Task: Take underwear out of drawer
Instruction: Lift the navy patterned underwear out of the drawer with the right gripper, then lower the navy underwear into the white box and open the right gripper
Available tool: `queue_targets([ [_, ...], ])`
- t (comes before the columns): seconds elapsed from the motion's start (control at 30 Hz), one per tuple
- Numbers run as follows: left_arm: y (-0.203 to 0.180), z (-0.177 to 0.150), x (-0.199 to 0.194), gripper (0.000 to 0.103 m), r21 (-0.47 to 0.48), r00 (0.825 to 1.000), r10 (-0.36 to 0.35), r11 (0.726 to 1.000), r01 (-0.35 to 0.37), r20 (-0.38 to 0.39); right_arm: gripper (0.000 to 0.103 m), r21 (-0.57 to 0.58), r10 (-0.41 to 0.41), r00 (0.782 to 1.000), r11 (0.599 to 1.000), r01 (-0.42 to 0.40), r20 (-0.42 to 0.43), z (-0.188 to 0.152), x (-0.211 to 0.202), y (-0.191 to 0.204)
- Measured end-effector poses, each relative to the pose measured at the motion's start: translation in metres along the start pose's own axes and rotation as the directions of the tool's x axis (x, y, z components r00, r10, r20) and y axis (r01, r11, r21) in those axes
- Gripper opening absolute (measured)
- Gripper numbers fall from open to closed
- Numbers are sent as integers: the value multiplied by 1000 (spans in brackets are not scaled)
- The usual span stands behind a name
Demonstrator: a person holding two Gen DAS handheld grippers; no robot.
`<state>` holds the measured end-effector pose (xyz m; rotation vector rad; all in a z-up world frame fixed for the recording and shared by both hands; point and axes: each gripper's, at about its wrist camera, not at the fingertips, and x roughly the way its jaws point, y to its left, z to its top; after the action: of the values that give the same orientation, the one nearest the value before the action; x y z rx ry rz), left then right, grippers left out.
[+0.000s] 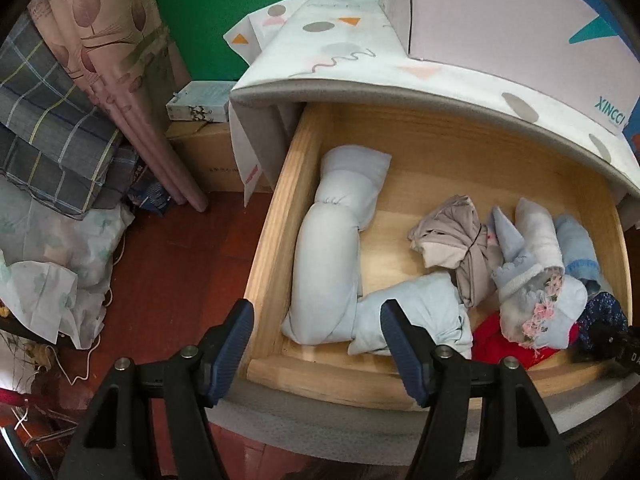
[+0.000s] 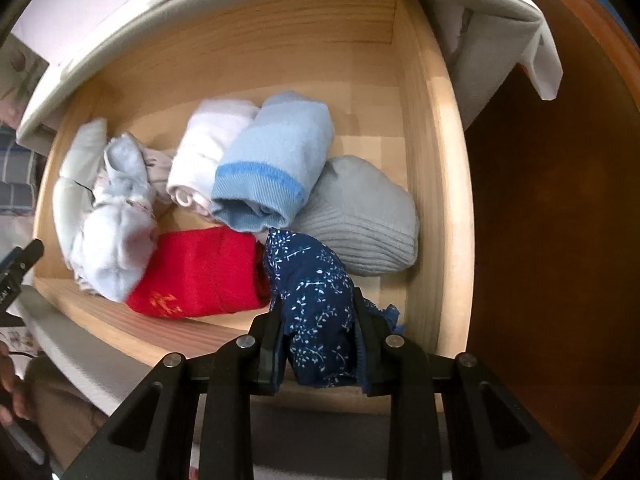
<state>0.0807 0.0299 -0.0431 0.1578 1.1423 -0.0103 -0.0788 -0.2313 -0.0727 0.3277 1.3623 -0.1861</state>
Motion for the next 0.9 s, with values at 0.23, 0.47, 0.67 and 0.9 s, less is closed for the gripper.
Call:
queue_targets([
  [0.23,-1,0,0,68,-1,1000,-3,1000,3,-5,25,-20,4,1000,1000,-3,19,7,-30,0],
  [0.47,2,1,1,68,-10,1000,-15,1000,15,-6,25,-47,1,997,999,2,74,19,-85,-2],
  [0.67,3,1,1,68,-10,1000,-13,1000,13,-7,25,-80,12,987,997,1,162,52,-150,-1],
  [0.9,3,2,1,68,-8,1000,-11,1000,11,-6,25,-118,47,954,993,-12,297,107,-231,20],
])
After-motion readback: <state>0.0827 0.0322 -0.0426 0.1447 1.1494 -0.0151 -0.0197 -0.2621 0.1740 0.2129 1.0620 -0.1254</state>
